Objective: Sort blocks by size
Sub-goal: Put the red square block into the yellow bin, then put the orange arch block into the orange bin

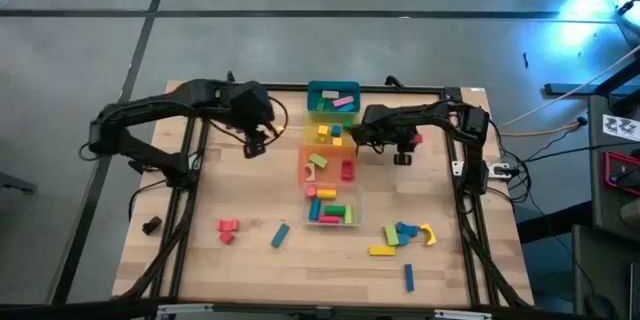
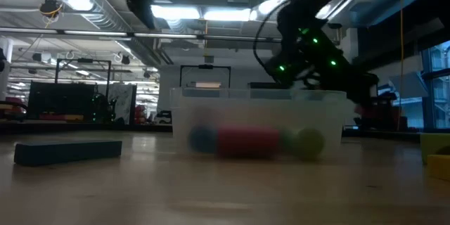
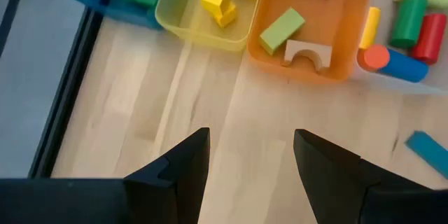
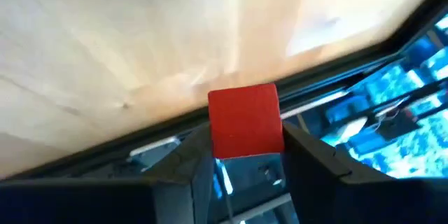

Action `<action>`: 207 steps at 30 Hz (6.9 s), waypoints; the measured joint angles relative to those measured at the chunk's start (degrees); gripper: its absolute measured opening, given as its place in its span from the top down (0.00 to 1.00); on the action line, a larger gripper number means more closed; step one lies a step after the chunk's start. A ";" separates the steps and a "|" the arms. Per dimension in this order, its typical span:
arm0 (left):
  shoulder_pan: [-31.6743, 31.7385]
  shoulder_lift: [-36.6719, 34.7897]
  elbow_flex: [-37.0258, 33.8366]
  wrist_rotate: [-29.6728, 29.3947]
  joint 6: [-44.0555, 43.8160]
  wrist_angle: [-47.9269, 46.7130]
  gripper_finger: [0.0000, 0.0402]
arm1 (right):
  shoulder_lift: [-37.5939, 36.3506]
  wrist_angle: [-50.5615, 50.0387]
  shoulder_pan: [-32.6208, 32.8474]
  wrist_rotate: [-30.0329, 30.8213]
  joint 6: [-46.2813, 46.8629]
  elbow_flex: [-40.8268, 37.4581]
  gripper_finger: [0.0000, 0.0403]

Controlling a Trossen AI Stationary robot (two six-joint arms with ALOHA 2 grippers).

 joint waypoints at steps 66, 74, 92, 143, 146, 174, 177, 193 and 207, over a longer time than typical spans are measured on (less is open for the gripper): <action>-10.33 -20.23 -41.55 3.06 -15.24 33.14 0.52 | -7.28 69.05 -1.11 -22.74 -9.71 1.39 0.63; -13.68 -20.23 -41.55 3.04 -15.42 33.13 0.52 | -7.28 69.06 -1.11 -22.67 -9.71 1.39 0.63; -24.15 -19.23 -41.55 3.03 -17.23 32.80 0.52 | -7.73 68.83 -1.13 -20.21 -8.05 1.43 0.33; -51.19 8.38 -41.33 5.03 -51.41 29.79 0.55 | -24.54 31.31 -1.09 -19.42 -12.60 16.42 0.32; -50.63 8.27 -41.29 4.43 -54.20 29.74 0.62 | -26.85 27.96 -1.09 -19.76 -10.76 16.42 0.32; -28.03 8.40 -25.63 -5.53 -20.94 45.14 0.70 | -36.19 19.89 17.51 -21.68 8.84 -0.38 0.32; -24.71 8.40 -25.59 -8.19 -14.15 50.58 0.68 | -36.20 19.58 19.74 -21.72 12.03 -2.50 0.32; -12.82 9.14 -26.56 -8.24 0.80 57.51 0.66 | -36.03 20.64 34.10 -21.78 32.21 -12.21 0.32; -11.43 13.55 -27.10 -7.92 -0.17 59.97 0.66 | -35.98 31.32 38.77 -21.76 35.34 -15.86 0.32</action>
